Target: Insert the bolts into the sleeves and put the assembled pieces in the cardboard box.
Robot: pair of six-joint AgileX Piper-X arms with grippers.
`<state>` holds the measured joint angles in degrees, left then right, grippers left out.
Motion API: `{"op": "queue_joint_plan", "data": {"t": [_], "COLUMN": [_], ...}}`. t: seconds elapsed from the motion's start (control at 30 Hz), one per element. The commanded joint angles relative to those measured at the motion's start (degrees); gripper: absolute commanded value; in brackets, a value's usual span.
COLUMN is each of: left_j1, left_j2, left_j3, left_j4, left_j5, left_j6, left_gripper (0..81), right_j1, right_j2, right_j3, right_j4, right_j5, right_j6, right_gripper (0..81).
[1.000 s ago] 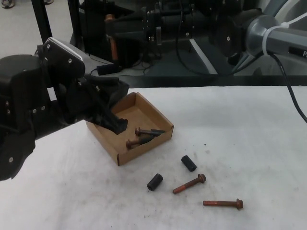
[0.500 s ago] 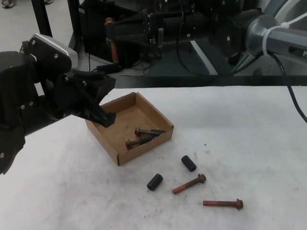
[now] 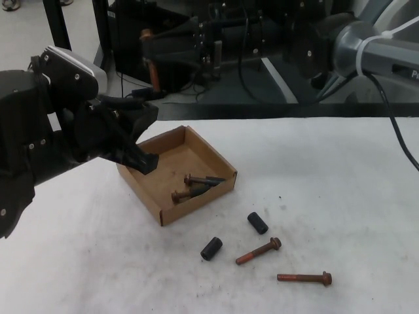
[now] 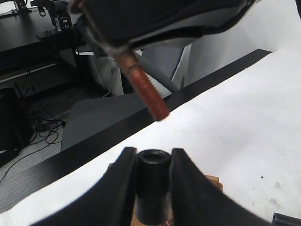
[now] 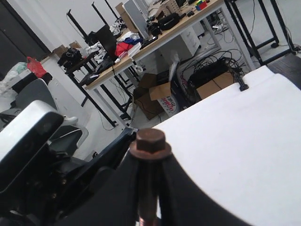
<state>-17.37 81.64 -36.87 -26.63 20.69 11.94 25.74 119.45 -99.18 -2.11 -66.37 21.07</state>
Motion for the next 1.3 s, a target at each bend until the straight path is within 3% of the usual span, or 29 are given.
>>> {"op": "queue_joint_plan", "data": {"t": [0.0, 0.53, 0.83, 1.27], "left_j1": [0.14, 0.12, 0.12, 0.12], "left_j2": [-0.04, -0.04, -0.04, -0.04], "left_j3": [-0.41, -0.41, -0.41, -2.43], "left_j4": [-1.48, -2.07, -2.38, -3.31], "left_j5": [0.45, 0.45, 0.45, 0.45], "left_j6": [0.57, -0.59, -5.81, -7.26], "left_gripper": [0.8, 0.8, 0.8, 0.8], "right_j1": [0.64, 0.89, 0.89, 1.3], "right_j2": [-0.81, -0.81, -0.59, -0.34], "right_j3": [0.04, 1.06, 1.06, 1.06], "right_j4": [0.07, -0.3, -0.3, -0.3], "right_j5": [-0.82, -0.82, -0.82, -0.82], "right_j6": [-0.53, -2.27, -9.36, -10.79], "right_gripper": [0.2, 0.2, 0.2, 0.2]}}
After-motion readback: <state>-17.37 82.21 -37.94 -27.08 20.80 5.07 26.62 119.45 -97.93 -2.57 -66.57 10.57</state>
